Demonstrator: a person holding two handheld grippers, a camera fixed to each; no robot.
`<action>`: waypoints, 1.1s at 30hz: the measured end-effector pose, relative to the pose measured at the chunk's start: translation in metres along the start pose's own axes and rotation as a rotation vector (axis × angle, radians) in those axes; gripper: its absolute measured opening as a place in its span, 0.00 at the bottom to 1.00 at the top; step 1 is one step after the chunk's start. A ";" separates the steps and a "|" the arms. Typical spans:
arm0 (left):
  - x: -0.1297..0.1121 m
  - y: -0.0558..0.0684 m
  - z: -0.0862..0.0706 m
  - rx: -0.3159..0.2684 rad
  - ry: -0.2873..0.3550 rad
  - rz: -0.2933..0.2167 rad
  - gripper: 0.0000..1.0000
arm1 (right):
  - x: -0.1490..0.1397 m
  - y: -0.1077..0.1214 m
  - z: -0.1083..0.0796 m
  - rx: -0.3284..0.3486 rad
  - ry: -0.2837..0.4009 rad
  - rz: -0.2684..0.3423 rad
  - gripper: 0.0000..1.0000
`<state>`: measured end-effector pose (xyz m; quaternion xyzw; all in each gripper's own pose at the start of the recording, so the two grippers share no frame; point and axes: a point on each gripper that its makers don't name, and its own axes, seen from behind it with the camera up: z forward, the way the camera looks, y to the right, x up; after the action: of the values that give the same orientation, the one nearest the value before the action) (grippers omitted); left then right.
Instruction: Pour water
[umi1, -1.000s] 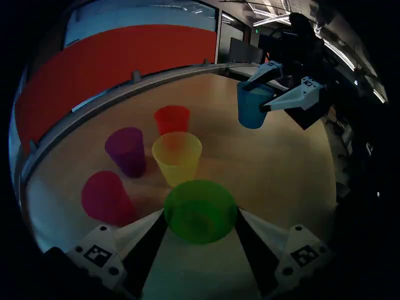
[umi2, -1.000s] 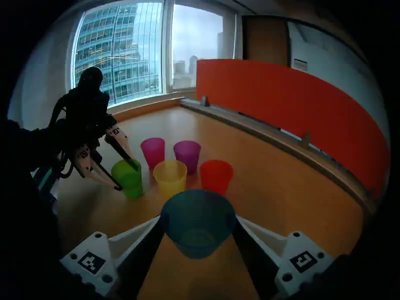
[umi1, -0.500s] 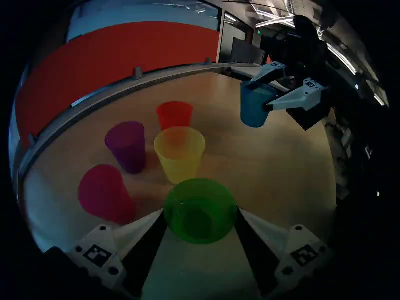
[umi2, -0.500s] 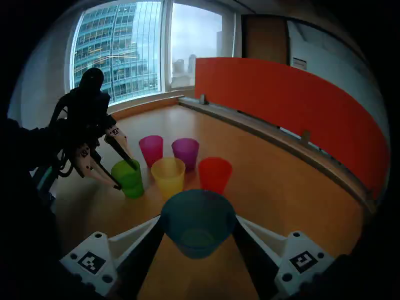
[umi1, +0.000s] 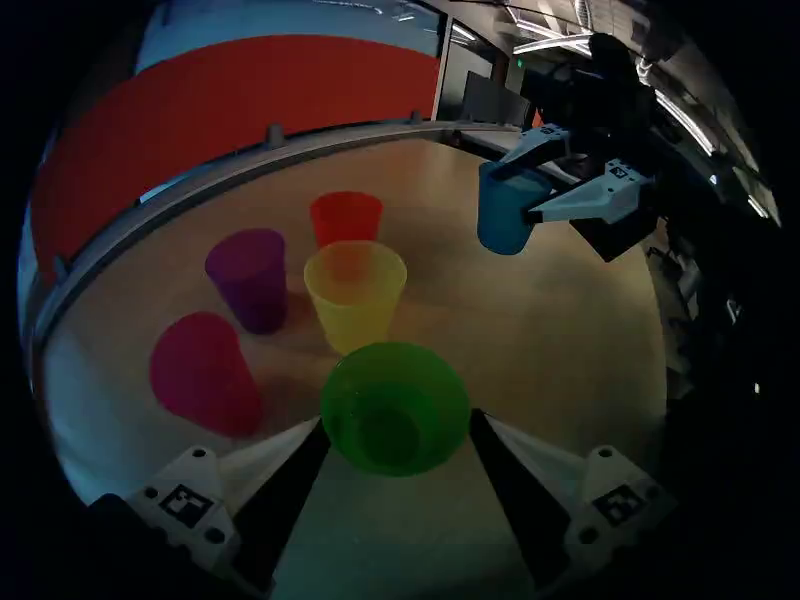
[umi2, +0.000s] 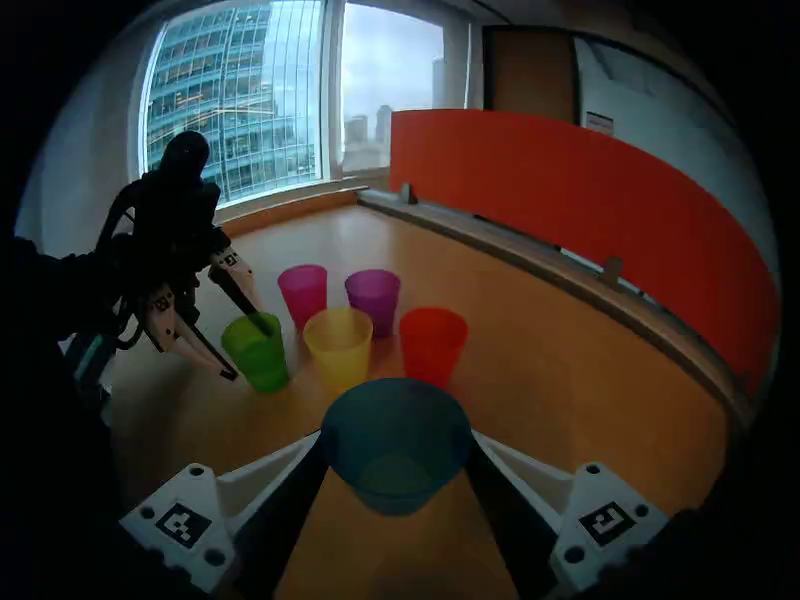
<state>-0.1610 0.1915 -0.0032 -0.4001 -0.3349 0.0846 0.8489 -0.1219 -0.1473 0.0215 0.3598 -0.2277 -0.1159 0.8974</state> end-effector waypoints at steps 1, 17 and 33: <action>-0.002 0.000 0.000 0.004 -0.005 0.002 1.00 | -0.001 -0.001 0.001 0.000 -0.002 0.000 0.93; -0.031 -0.004 -0.016 0.049 -0.035 -0.020 1.00 | -0.029 -0.006 0.016 0.008 -0.046 0.033 0.93; -0.032 -0.008 -0.047 0.092 0.011 -0.028 1.00 | -0.057 -0.004 0.029 -0.002 -0.099 0.044 0.93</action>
<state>-0.1561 0.1438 -0.0344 -0.3562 -0.3314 0.0859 0.8694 -0.1853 -0.1464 0.0183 0.3477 -0.2796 -0.1139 0.8877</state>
